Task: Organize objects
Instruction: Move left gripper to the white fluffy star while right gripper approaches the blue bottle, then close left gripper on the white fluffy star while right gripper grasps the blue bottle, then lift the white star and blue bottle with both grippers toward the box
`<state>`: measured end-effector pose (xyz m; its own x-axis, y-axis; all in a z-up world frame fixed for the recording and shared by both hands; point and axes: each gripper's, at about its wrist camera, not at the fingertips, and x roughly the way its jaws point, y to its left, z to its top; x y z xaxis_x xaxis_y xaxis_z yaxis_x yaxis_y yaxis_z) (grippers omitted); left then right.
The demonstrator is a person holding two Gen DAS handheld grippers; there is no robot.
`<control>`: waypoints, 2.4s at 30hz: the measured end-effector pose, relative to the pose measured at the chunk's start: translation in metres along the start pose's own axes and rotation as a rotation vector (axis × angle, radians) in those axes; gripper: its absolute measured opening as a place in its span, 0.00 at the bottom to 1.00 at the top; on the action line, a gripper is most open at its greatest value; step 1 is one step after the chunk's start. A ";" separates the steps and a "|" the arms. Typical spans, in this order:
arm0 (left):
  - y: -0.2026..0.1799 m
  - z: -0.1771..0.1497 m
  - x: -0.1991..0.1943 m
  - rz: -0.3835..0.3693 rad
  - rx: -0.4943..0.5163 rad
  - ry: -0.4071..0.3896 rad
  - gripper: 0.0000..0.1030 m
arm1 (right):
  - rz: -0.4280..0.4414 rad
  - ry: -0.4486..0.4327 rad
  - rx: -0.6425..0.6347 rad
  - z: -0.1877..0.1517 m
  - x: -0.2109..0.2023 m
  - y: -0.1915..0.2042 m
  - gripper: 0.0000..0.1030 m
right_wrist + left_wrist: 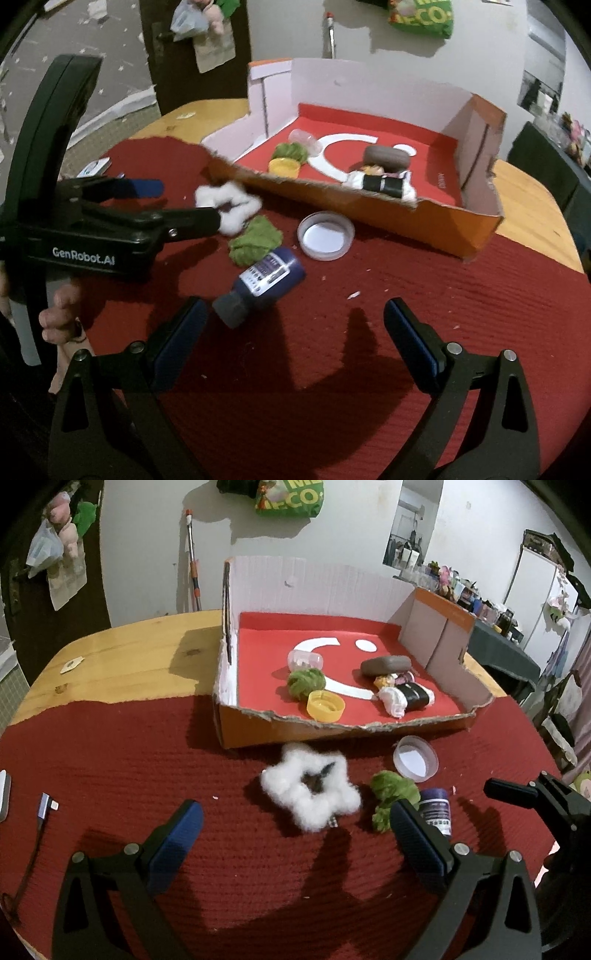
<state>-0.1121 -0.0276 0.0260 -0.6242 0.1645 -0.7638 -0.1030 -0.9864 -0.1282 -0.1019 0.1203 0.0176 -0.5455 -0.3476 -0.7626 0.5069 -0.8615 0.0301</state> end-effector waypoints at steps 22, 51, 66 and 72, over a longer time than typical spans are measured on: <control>0.004 0.005 0.021 0.010 -0.006 0.051 0.92 | -0.054 0.000 -0.014 0.007 0.022 -0.010 0.94; -0.019 0.005 0.025 0.008 0.142 0.044 0.55 | 0.006 0.003 0.023 0.010 0.026 -0.019 0.58; -0.010 -0.002 0.009 -0.019 0.084 0.037 0.53 | 0.033 -0.023 0.056 0.013 0.013 -0.019 0.58; -0.008 -0.003 -0.007 -0.036 0.071 0.013 0.53 | 0.049 -0.057 0.069 0.019 0.000 -0.019 0.58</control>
<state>-0.1044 -0.0212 0.0305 -0.6092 0.1996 -0.7675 -0.1803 -0.9773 -0.1110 -0.1244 0.1299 0.0299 -0.5591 -0.4090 -0.7212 0.4882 -0.8655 0.1123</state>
